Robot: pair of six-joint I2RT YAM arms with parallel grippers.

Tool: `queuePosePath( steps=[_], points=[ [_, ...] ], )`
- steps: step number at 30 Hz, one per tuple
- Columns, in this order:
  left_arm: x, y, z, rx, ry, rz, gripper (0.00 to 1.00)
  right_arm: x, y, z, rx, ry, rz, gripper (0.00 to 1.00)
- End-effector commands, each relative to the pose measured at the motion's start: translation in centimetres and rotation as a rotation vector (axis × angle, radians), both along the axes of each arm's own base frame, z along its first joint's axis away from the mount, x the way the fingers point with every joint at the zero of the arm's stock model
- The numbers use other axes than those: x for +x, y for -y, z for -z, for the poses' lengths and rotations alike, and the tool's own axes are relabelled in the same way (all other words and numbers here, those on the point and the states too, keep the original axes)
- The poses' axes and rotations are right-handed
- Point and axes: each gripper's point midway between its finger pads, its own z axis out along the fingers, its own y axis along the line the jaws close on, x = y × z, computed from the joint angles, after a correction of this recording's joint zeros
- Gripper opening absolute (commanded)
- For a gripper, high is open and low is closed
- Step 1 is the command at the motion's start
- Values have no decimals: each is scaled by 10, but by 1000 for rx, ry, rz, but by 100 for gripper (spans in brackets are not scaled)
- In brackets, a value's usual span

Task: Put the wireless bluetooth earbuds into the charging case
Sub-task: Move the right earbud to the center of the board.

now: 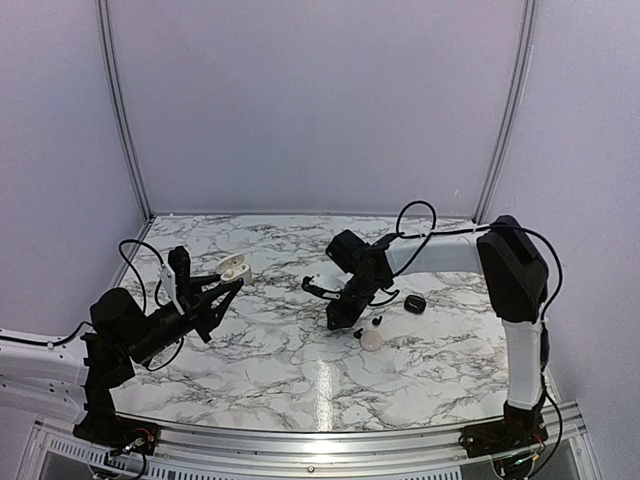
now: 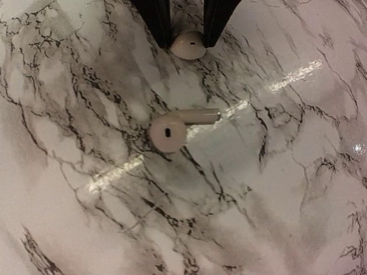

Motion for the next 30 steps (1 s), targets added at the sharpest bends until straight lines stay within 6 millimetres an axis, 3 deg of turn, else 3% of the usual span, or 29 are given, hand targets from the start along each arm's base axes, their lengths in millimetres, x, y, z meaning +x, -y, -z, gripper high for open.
queuePosePath(
  steps=[1,5,8,17,22,25,30],
  points=[
    [0,-8,-10,-32,19,-26,0,-32,-12,13,-73,-45,-52,19],
    [1,-9,-9,-29,12,-36,0,-62,-29,16,-99,-65,-129,18],
    [2,-10,-8,-30,4,-40,0,-85,-30,24,-139,-91,-176,17],
    [3,-15,-6,-31,-6,-54,0,-141,-6,32,-276,-127,-259,16],
    [4,-15,-4,-31,-17,-57,0,-153,14,33,-361,-117,-261,16],
    [5,-15,-3,-30,-20,-57,0,-155,13,29,-369,-105,-264,20],
    [5,-14,-4,-29,-17,-58,0,-152,0,22,-360,-82,-279,36]
  ],
)
